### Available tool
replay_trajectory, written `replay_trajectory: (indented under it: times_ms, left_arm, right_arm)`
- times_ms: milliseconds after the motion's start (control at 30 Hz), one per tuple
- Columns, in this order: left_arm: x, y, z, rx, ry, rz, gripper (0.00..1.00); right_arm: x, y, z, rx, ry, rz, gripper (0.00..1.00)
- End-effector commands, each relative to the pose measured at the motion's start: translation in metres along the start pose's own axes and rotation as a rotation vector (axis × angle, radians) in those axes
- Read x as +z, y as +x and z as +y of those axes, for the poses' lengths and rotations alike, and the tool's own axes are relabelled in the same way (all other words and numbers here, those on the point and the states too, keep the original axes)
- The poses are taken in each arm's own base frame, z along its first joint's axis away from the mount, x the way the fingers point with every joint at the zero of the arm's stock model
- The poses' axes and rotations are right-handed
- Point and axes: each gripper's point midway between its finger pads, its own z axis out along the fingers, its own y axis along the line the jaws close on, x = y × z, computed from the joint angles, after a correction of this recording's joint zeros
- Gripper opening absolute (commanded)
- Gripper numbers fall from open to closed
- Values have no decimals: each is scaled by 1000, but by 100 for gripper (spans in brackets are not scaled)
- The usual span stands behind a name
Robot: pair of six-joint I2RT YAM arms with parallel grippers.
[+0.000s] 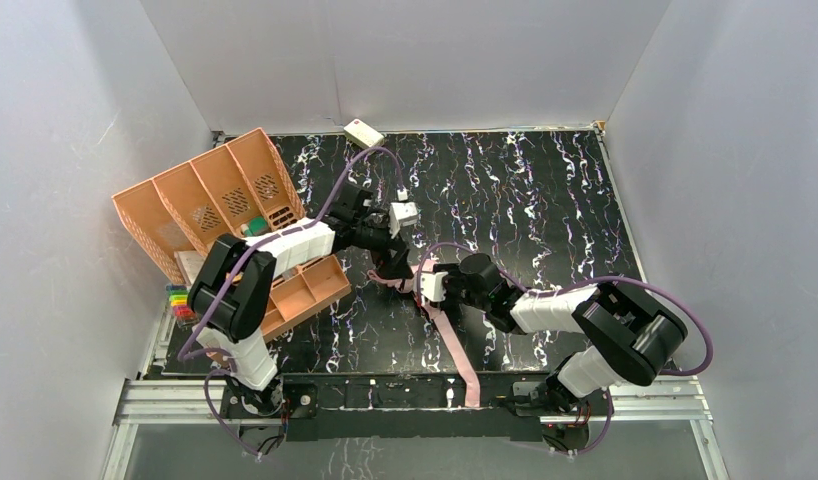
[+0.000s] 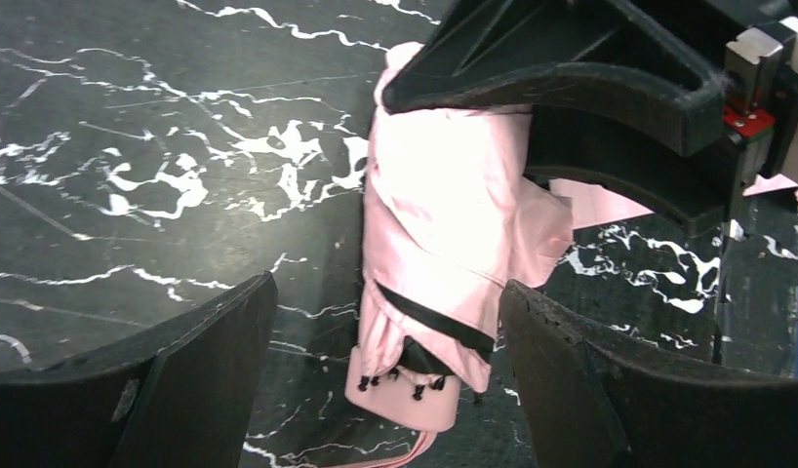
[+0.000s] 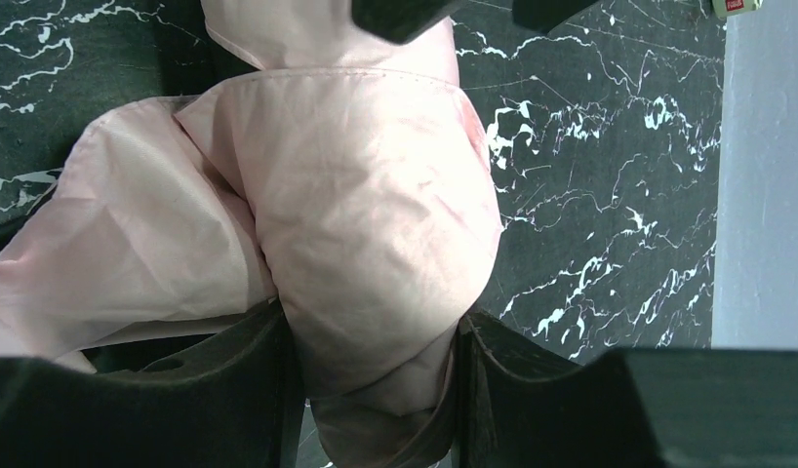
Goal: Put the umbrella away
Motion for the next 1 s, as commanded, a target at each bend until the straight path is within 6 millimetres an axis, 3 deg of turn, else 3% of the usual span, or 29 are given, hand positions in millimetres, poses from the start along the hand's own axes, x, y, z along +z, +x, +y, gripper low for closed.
replay_trajectory:
  times_ms: [0, 300, 467, 667, 767, 833, 867, 967]
  left_arm:
    - [6, -9, -20, 26, 104, -17, 84]
    - [33, 2, -22, -17, 142, 50, 85]
    - [40, 19, -21, -22, 128, 113, 79]
    - [45, 37, -22, -26, 107, 182, 53]
    - [46, 44, -25, -16, 102, 209, 30]
    - [46, 47, -25, -12, 98, 218, 4]
    - [46, 49, -25, -11, 92, 225, 0]
    - [45, 53, -23, 1, 76, 243, 0]
  right_arm:
    - [-9, 31, 47, -8, -149, 96, 35]
    - [-8, 32, 45, -31, -132, 104, 34]
    - [-9, 28, 40, -31, -111, 90, 34]
    - [-8, 23, 34, -22, -88, 73, 34]
    - [-9, 20, 31, -12, -78, 66, 36]
    - [-9, 17, 28, -7, -70, 57, 41]
    - [-10, 16, 27, -5, -65, 55, 44]
    - [-12, 12, 22, 5, -60, 50, 53]
